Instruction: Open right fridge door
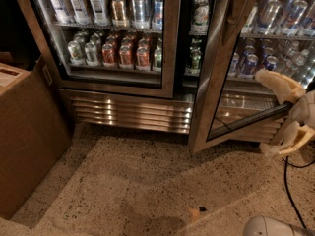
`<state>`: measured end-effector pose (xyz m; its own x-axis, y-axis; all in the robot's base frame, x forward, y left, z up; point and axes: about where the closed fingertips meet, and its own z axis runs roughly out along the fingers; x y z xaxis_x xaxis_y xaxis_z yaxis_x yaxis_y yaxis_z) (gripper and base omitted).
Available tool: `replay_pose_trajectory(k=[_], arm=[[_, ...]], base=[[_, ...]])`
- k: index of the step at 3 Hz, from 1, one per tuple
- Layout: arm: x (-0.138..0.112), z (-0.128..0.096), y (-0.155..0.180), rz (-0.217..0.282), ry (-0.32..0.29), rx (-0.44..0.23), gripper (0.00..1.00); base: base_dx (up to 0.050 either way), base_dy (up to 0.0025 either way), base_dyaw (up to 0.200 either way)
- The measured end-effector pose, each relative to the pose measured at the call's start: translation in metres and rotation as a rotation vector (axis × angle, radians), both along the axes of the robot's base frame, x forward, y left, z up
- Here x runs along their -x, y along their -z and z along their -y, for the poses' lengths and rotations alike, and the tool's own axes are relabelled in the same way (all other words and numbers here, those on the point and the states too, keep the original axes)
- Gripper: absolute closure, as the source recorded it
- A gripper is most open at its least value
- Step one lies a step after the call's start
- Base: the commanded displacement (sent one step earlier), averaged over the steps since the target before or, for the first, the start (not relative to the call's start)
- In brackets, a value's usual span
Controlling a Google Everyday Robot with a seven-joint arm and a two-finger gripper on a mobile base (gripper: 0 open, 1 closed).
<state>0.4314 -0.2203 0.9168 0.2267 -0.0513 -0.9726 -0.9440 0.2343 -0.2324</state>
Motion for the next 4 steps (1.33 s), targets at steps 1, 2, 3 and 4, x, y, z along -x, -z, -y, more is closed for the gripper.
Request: replay_pose_trajectory(k=[1,2,3,4], arm=[[0.029,-0.002,0.011,0.018,-0.001,-0.024,0.00],[0.070,-0.013,0.030,0.031,-0.033,-0.008,0.00],[0.068,-0.015,0.032,0.022,-0.037,-0.010,0.00],[0.106,0.000,0.046,0.023,-0.038,-0.033,0.00]], base=[[0.000,0.00000,0.000],[0.000,0.00000,0.000],[0.000,0.00000,0.000],[0.000,0.00000,0.000]])
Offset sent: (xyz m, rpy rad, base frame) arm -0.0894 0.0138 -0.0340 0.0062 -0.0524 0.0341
